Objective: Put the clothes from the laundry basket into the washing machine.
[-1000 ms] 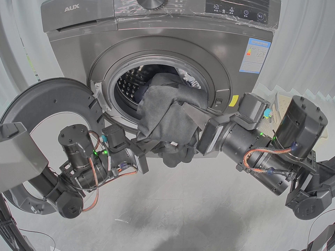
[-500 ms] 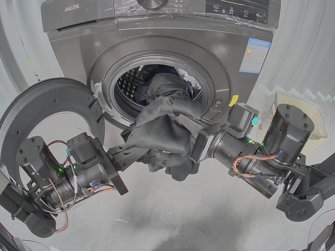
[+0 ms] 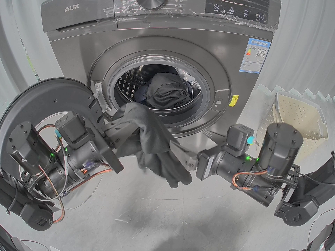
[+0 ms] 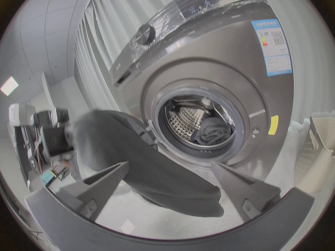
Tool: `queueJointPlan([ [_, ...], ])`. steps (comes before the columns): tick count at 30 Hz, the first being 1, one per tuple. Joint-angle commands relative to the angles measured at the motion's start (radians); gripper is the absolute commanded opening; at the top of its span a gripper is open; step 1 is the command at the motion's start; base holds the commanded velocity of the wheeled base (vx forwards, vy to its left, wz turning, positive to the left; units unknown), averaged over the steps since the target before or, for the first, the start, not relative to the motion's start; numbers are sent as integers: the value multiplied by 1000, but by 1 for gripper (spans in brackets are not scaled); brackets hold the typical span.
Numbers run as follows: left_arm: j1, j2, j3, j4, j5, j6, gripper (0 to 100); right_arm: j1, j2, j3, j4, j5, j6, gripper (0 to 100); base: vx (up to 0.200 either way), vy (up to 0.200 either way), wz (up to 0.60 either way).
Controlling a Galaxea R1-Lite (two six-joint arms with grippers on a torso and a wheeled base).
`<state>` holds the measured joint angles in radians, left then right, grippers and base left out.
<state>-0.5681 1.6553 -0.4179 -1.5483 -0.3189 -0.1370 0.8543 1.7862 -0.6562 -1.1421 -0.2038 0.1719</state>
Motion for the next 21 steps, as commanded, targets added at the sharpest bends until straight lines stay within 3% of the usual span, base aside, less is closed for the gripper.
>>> queueJointPlan([
  [1,1,1,-56,-1,43,-15,0,-18,10,87,-2,4,-20,100,0,0,0],
  [8,1,8,-64,-1,49,-13,0,-31,56,102,-11,6,-25,100,0,0,0],
  [17,1,55,-104,-1,123,-12,0,3,84,99,-56,9,-31,100,0,0,0],
  [21,1,63,-105,-1,129,-12,0,3,84,89,-57,9,-37,100,0,0,0],
])
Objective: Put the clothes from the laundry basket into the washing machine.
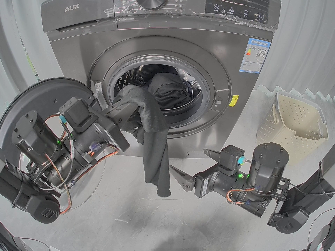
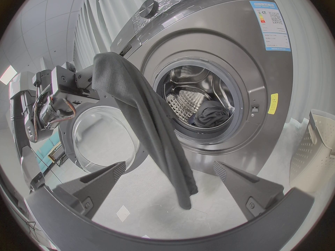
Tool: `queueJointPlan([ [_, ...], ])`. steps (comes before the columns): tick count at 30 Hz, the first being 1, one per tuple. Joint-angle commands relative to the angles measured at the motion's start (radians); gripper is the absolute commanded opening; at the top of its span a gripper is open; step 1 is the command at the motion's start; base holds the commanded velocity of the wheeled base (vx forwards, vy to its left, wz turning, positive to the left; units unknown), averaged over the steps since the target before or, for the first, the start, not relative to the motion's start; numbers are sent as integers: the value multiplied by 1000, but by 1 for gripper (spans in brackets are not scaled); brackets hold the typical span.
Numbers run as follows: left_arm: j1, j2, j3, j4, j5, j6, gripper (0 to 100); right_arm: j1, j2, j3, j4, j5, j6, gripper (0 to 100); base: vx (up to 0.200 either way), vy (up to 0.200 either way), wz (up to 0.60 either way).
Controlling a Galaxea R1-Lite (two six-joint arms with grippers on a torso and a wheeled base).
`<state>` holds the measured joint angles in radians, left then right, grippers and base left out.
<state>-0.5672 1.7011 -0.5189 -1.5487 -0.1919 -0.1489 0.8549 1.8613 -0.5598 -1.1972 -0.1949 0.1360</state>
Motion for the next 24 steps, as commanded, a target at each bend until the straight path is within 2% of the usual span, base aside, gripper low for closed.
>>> queueJointPlan([
  [1,1,17,-4,1,2,0,0,3,9,-12,-5,2,-3,100,0,0,0],
  [6,3,22,-4,2,5,2,0,4,19,-35,-53,15,-13,100,0,0,0],
  [10,1,31,-9,1,28,5,0,13,29,-54,-68,20,-22,100,0,0,0],
  [13,0,32,-12,1,34,6,0,18,67,-124,-101,22,-26,100,0,0,0],
  [16,0,32,-12,1,34,6,0,18,78,-144,-107,22,-29,100,0,0,0],
  [17,0,29,-12,-1,34,6,0,13,110,-190,-110,35,-42,100,0,0,0],
  [20,-3,26,-13,-1,31,6,0,7,153,-229,-114,54,-45,100,0,0,0],
  [24,-2,22,-13,-1,28,6,0,-27,220,-313,-150,55,-61,100,0,0,0],
])
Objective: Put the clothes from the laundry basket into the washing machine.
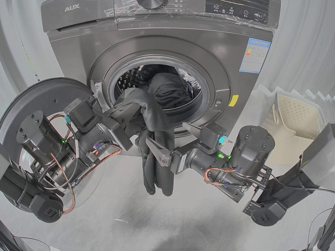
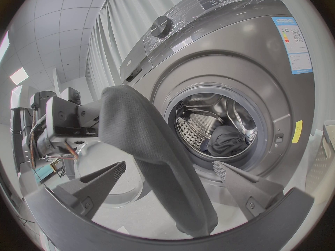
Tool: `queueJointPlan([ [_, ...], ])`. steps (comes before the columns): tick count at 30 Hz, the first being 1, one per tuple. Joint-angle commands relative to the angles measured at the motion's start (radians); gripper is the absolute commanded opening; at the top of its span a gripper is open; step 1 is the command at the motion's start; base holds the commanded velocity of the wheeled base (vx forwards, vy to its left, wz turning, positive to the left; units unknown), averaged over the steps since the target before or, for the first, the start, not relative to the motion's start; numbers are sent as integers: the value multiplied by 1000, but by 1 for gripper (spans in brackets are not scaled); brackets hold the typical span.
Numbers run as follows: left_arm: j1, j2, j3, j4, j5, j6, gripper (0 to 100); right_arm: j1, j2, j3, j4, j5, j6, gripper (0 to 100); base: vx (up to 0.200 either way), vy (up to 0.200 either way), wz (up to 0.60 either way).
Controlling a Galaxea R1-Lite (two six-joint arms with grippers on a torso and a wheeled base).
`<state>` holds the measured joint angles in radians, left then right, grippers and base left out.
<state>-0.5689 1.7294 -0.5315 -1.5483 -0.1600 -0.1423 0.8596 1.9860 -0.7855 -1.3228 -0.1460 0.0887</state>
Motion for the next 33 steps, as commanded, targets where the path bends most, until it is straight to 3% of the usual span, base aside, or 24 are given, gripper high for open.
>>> queueJointPlan([
  [1,0,-8,1,-1,-6,0,0,-43,109,-109,-32,8,-14,100,0,0,0],
  [5,1,-10,2,-1,-6,0,0,-57,120,-149,-38,9,-14,100,0,0,0],
  [6,1,-10,2,-1,-6,-2,0,-57,120,-149,-44,9,-15,0,0,0,0],
  [18,4,3,1,1,-6,-6,0,-27,36,-101,-53,8,-17,0,0,0,0],
  [23,38,6,10,2,-13,-5,0,4,-13,-63,-53,8,-17,0,0,0,0],
  [24,40,7,7,2,-13,-6,100,7,-22,-55,-53,8,-17,0,0,0,0],
  [33,110,87,1,1,-12,-16,100,13,-110,40,-55,8,-15,0,0,0,0],
])
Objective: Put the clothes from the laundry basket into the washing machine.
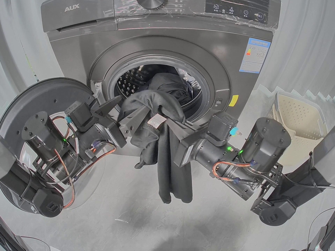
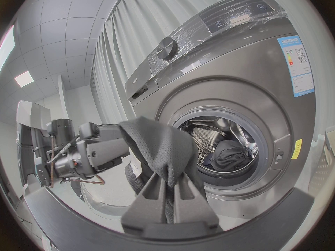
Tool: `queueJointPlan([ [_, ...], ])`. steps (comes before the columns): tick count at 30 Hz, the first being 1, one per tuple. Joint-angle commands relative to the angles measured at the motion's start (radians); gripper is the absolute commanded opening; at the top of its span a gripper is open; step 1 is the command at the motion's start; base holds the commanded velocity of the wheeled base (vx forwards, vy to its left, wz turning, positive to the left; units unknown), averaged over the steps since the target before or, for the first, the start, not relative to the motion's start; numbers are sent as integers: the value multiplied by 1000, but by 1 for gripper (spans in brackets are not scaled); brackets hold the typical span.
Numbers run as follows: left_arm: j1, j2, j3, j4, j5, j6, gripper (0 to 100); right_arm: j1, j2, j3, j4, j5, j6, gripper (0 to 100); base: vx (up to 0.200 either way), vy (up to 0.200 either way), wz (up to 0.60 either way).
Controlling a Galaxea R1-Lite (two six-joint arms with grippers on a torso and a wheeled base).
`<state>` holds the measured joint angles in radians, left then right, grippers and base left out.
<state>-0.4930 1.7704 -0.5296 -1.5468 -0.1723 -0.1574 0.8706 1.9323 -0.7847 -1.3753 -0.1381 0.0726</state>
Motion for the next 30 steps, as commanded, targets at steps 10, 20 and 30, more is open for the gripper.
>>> queueJointPlan([
  [10,57,64,6,-3,-3,1,100,-2,-87,68,-2,0,3,0,0,0,0],
  [20,68,66,13,-3,-3,3,100,-27,-92,48,5,-11,4,0,0,0,0],
  [30,59,75,65,-4,-26,9,100,-39,-92,35,4,-12,6,0,0,0,0],
])
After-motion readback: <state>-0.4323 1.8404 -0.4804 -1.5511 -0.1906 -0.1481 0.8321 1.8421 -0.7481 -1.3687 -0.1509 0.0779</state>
